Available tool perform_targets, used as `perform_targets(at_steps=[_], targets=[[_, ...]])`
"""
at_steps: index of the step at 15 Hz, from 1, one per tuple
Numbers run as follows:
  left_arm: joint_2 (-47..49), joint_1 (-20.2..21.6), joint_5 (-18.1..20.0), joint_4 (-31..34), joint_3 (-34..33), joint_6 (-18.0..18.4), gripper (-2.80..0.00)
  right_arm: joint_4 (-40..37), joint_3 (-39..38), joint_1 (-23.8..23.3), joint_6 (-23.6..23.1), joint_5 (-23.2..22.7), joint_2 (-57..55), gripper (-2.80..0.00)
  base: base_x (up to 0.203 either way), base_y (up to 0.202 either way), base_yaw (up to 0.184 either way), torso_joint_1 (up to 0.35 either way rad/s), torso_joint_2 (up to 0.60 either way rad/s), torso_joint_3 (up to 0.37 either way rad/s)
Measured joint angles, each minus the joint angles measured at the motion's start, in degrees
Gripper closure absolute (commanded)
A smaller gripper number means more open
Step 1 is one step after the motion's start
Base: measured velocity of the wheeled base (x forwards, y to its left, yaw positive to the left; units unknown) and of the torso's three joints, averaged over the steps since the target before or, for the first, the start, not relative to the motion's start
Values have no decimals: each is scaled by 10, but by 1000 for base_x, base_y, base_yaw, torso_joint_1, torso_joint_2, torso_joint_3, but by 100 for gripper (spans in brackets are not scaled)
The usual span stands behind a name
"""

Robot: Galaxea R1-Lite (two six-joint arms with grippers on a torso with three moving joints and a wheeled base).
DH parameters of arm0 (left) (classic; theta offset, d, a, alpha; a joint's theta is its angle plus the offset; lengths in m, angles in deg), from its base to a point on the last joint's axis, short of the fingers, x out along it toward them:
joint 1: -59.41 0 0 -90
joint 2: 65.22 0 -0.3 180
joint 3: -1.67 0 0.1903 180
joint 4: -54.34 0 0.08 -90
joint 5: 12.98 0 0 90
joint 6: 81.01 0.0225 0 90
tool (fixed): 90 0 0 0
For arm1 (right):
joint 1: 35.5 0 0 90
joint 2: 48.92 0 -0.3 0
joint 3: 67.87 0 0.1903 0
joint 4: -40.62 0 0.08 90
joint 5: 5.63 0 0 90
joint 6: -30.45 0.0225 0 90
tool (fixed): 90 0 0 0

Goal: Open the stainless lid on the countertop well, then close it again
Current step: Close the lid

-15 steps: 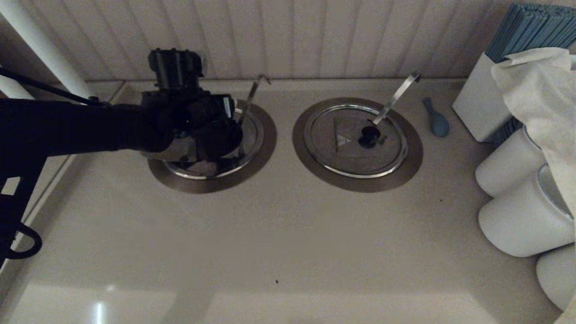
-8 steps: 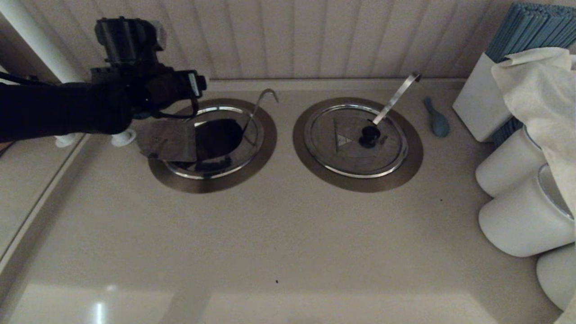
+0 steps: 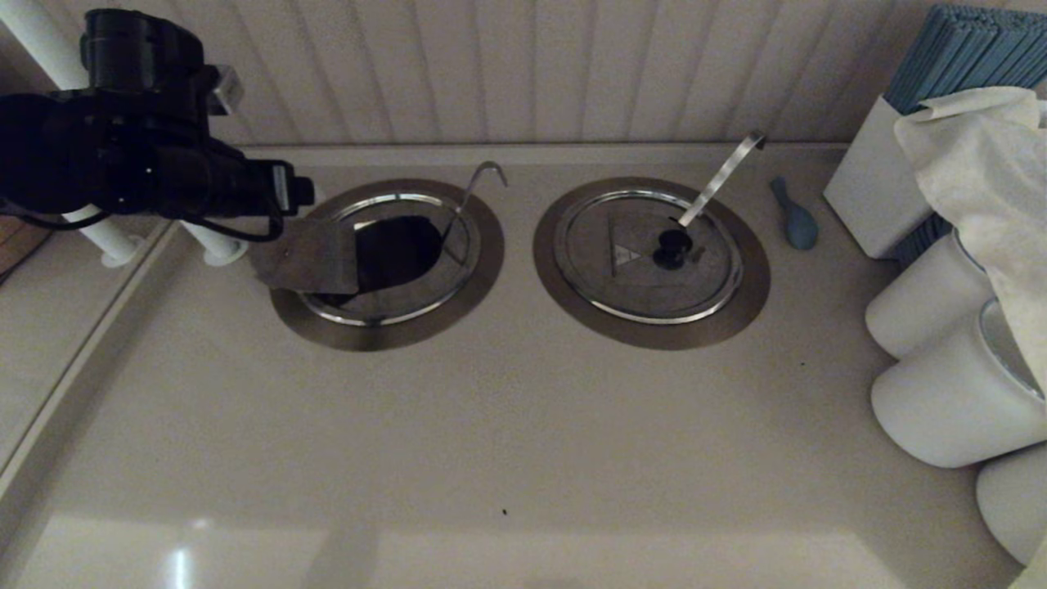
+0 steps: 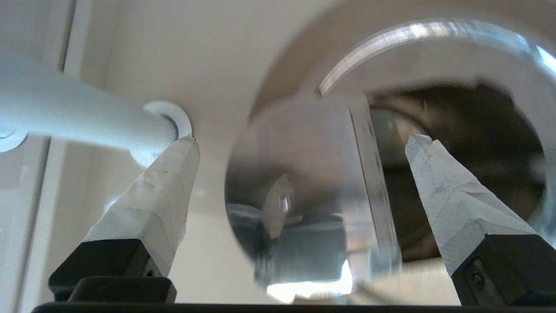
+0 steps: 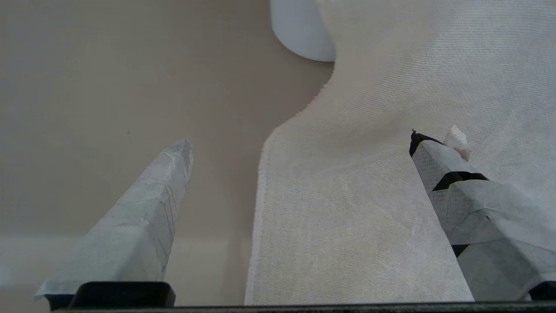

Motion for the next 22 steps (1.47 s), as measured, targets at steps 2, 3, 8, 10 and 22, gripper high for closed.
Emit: perform_targets(at_steps=[2, 3, 8, 10, 22], targets=[[-22, 6, 3, 1, -32, 2, -280, 0, 0, 0, 0, 0, 0, -280, 0, 0, 0, 0, 0, 0], [-30, 10, 11, 1, -37, -9, -280, 0, 0, 0, 0, 0, 0, -280, 0, 0, 0, 0, 0, 0], [-62, 34, 111, 1, -91, -170, -280, 0, 0, 0, 0, 0, 0, -280, 0, 0, 0, 0, 0, 0], [-70, 42, 148, -5, -131, -235, -280, 0, 0, 0, 0, 0, 0, -280, 0, 0, 0, 0, 0, 0], [-57, 46, 66, -201, -243, -237, -280, 0, 0, 0, 0, 0, 0, -280, 0, 0, 0, 0, 0, 0]])
